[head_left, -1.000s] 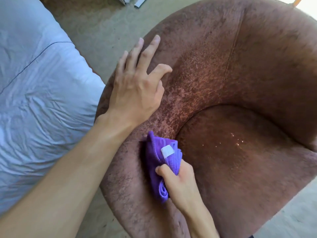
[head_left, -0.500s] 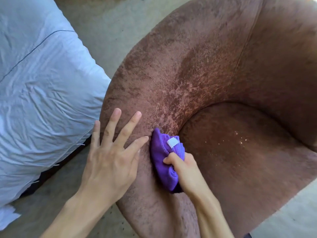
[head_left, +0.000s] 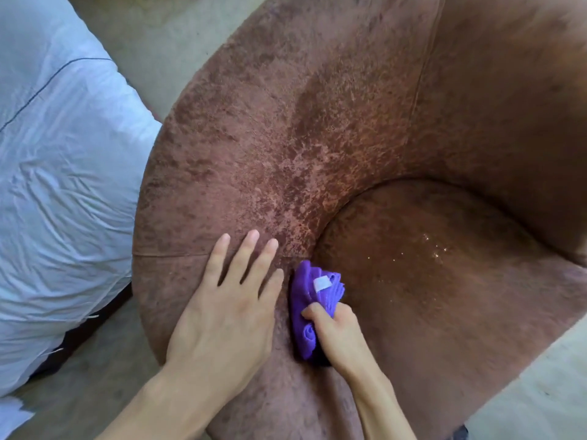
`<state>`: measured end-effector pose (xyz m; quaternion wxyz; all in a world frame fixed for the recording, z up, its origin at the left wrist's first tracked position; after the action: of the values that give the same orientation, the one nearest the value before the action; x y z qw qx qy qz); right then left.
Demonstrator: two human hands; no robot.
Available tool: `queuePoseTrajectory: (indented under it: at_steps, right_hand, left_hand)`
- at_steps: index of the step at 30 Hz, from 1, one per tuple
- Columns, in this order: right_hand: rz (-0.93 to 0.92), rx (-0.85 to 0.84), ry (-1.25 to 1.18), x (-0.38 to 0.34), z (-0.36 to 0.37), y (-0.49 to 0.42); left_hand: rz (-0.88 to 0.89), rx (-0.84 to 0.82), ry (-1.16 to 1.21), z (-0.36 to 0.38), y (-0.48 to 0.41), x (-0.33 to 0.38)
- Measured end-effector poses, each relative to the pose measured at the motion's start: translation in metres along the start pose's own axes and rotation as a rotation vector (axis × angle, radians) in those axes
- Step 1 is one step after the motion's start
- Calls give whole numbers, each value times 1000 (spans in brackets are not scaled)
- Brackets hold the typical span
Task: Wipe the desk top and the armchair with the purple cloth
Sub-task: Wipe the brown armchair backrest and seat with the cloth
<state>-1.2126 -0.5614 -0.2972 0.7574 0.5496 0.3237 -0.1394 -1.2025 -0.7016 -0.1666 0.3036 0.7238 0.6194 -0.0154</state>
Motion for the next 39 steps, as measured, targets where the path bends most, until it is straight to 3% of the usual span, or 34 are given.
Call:
queuePoseTrajectory:
  at_steps: [3,7,9,14,17,19,23,27,31,35,39]
  right_hand:
    - [89,-68,4,5,-5,-7]
    - [46,197,-239,0,-4,-41]
    - [51,204,-321,-1,15,-55]
    - [38,57,-195,-3,0,-74]
    - [-55,253,-211,-4,-3,-89]
    - [-57,256,-251,-6,12,-96]
    - [25,196,-287,-8,3,-94]
    - [-189,365,-424,-40,1,-99]
    - [-426,209,-356,-75,20,-98]
    - [-558,349,-435,-84,8,-96]
    - [-635,286,-337,-104,15,-99]
  left_hand:
    - [20,-114,-121,5,-13,-2]
    - [41,-121,-290,6,-35,-2]
    - [76,-179,-312,7,-43,1]
    - [140,-297,-334,10,-53,4]
    - [180,-330,-344,12,-62,6]
    - [220,-351,-348,15,-66,9]
    - [237,-212,-344,30,-66,8]
    - [171,-92,-158,41,-70,6]
    - [149,-39,-76,38,-76,15]
    - [110,-27,-76,36,-78,10]
    - [122,-51,-89,38,-77,12]
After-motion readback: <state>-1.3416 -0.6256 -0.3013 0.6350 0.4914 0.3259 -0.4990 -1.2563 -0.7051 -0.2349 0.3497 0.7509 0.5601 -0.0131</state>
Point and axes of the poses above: each hand's wrist, its own y-axis away from the middle knuckle, its own z-axis out of the palm, x = y × z, the point moved 3 cm from there along -y, towards the middle knuckle, and after that the axes turned 12 degrees about -y, right-handed, at the moved point
